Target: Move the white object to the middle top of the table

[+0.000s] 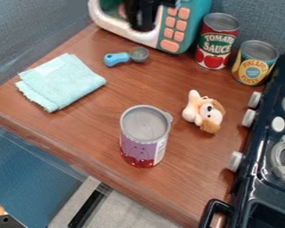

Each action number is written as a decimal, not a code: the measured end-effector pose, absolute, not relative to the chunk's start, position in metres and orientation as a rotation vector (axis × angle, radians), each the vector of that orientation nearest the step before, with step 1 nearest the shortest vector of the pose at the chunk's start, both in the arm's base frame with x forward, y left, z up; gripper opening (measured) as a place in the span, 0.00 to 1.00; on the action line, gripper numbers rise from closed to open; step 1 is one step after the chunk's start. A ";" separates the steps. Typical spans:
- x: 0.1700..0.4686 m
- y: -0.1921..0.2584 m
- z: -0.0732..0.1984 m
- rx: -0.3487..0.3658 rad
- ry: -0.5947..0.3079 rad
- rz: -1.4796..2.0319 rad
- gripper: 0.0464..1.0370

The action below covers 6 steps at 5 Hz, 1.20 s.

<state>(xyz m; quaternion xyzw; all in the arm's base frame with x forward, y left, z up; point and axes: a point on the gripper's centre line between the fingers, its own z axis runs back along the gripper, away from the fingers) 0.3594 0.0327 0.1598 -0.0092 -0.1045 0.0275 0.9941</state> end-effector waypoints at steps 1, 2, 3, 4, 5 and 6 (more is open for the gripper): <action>0.390 0.015 0.148 -0.030 -0.210 0.039 0.18; 0.409 0.003 0.127 -0.042 -0.191 0.027 0.18; 0.419 -0.004 0.095 -0.076 -0.151 0.009 0.18; 0.427 -0.005 0.081 -0.087 -0.157 -0.006 0.18; 0.431 -0.007 0.062 -0.105 -0.148 -0.014 0.18; 0.433 -0.005 0.058 -0.105 -0.155 -0.014 0.22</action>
